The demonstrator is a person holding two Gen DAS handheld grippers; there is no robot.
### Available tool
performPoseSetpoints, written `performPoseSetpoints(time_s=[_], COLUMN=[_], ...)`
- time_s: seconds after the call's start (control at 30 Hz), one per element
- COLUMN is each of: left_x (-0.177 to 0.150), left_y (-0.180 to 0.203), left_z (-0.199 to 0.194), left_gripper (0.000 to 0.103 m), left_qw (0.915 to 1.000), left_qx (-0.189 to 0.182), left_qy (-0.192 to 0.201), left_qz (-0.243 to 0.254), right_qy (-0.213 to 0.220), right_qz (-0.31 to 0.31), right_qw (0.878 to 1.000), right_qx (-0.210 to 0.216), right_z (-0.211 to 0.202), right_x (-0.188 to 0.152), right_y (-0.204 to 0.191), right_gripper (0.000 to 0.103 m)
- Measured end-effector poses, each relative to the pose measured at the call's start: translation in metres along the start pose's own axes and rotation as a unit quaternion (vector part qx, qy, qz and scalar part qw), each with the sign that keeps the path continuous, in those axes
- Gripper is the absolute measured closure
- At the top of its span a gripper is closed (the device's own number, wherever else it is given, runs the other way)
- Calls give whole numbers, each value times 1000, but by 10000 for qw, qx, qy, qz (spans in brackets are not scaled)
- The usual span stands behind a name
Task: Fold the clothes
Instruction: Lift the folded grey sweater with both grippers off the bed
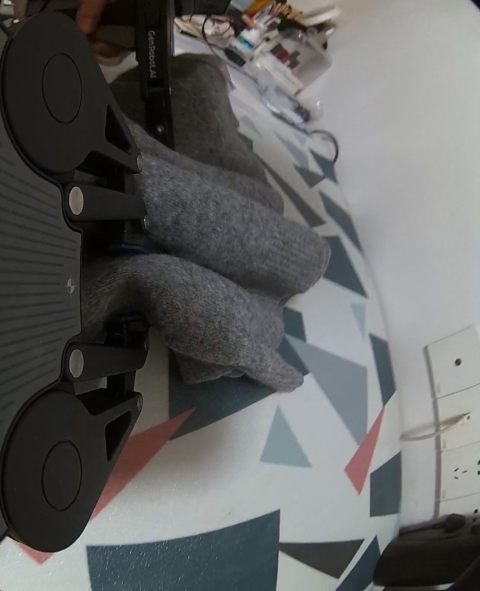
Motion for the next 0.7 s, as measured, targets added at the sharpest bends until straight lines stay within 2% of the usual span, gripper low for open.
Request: performPoseSetpoints(time_s=[0.1,0.2,0.4,0.63,0.7], left_x=[1,-2,-3,2,2], left_y=[-10,-19,-9,7,10], left_z=[-6,-11,-10,0,2], left_gripper=[71,71,70,73,77], left_qw=[9992,9982,9961,9967,9970], left_qx=[236,311,553,137,-9], left_qy=[-321,-458,-658,-735,-726], left_qz=[-102,-220,216,312,256], right_qy=[-168,-248,-293,-766,-889], right_qz=[142,160,-74,-366,-232], right_qw=[9993,9986,9977,9958,9954], right_qx=[-299,-447,-610,-330,-256], right_z=[-2,-3,1,11,12], right_x=[2,4,1,-5,-6], right_y=[3,6,0,-24,-28], right_gripper=[77,75,75,77,80])
Point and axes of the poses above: each gripper's, at about its wrist camera, not at the fingertips, and z roughly the way its jaws point, y to its right, x to its top, the point moved 10 cm from there along z, roughly the way its jaws point, and after that the axes turned 14 degrees about z, right-handed, at the moved point
